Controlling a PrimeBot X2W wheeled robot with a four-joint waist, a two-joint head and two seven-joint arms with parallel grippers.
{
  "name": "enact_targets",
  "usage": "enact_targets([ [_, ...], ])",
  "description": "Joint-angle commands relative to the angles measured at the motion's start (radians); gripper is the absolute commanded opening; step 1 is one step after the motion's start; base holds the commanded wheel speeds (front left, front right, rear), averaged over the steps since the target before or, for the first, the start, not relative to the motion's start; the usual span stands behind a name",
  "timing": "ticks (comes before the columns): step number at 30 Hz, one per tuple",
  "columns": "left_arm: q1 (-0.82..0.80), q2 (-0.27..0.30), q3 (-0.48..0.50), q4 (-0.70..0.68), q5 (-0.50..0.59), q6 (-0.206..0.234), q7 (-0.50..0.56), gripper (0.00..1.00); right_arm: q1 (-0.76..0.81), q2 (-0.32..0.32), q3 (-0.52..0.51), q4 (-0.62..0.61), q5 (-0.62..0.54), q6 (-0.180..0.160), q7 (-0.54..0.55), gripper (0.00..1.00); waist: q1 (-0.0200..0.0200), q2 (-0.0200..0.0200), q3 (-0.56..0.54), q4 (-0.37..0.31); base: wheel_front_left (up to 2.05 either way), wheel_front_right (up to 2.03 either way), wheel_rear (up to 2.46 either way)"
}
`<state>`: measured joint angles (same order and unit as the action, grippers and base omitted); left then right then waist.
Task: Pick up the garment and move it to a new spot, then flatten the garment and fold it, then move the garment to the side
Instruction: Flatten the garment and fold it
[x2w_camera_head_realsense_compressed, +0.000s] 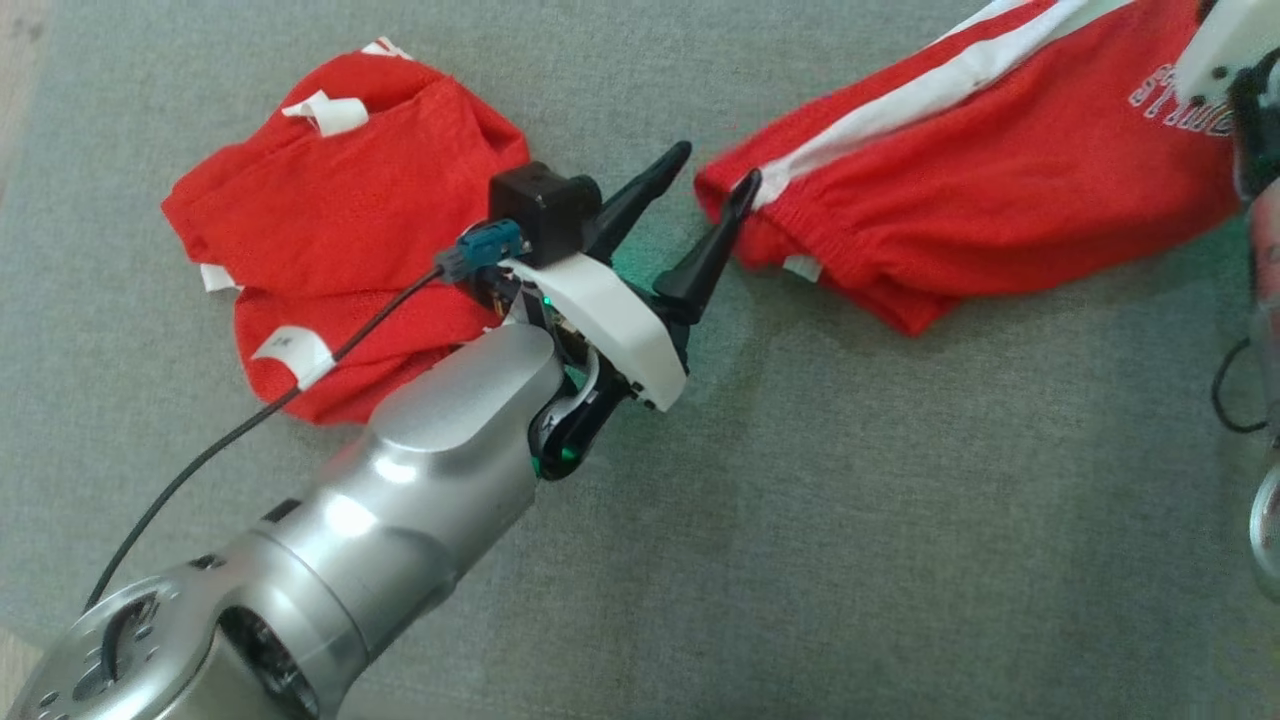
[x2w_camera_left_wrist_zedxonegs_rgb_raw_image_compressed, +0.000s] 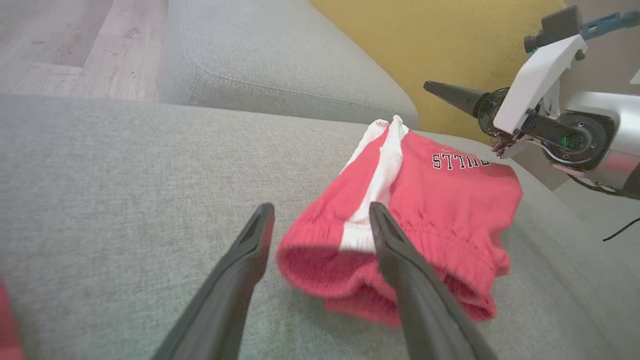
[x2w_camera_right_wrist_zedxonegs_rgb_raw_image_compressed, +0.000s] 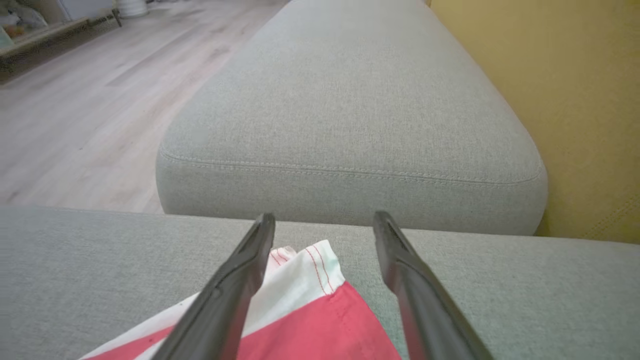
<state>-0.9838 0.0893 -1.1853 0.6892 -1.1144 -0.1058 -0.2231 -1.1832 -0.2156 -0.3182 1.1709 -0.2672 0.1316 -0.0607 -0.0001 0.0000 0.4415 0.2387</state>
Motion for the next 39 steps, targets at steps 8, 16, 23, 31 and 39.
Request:
enact_targets([
  [8, 0.016, 0.049, 0.054, 0.006, 0.023, 0.026, -0.03, 1.0, -0.014, 0.037, 0.077, 0.04, 0.104, -0.001, -0.15, 1.0, 0.0001, 0.0, -0.099, -0.041, 0.0, 0.0, 0.0],
  [16, 0.099, 0.14, 0.278, -0.137, 0.177, 0.171, -0.038, 1.0, 0.119, 0.083, 0.232, -0.038, 0.273, -0.001, -0.2, 1.0, 0.0001, 0.0, -0.226, -0.103, 0.0, 0.0, 0.0],
  [23, 0.339, 0.211, 0.554, -0.396, 0.498, 0.333, -0.038, 1.0, 0.408, 0.065, 0.359, -0.367, 0.437, -0.001, -0.201, 1.0, 0.0001, 0.0, -0.324, -0.159, 0.0, 0.0, 0.0],
  [31, 0.642, 0.198, 0.687, -0.442, 0.593, 0.333, -0.039, 1.0, 0.777, 0.079, 0.369, -0.661, 0.473, -0.001, -0.201, 1.0, 0.0001, 0.0, -0.417, -0.193, 0.0, 0.0, 0.0],
  [39, 0.811, 0.148, 0.738, -0.441, 0.672, 0.309, -0.039, 1.0, 1.016, 0.141, 0.366, -0.846, 0.429, -0.001, -0.152, 1.0, 0.0001, 0.0, -0.435, -0.206, 0.0, 0.0, 0.0],
])
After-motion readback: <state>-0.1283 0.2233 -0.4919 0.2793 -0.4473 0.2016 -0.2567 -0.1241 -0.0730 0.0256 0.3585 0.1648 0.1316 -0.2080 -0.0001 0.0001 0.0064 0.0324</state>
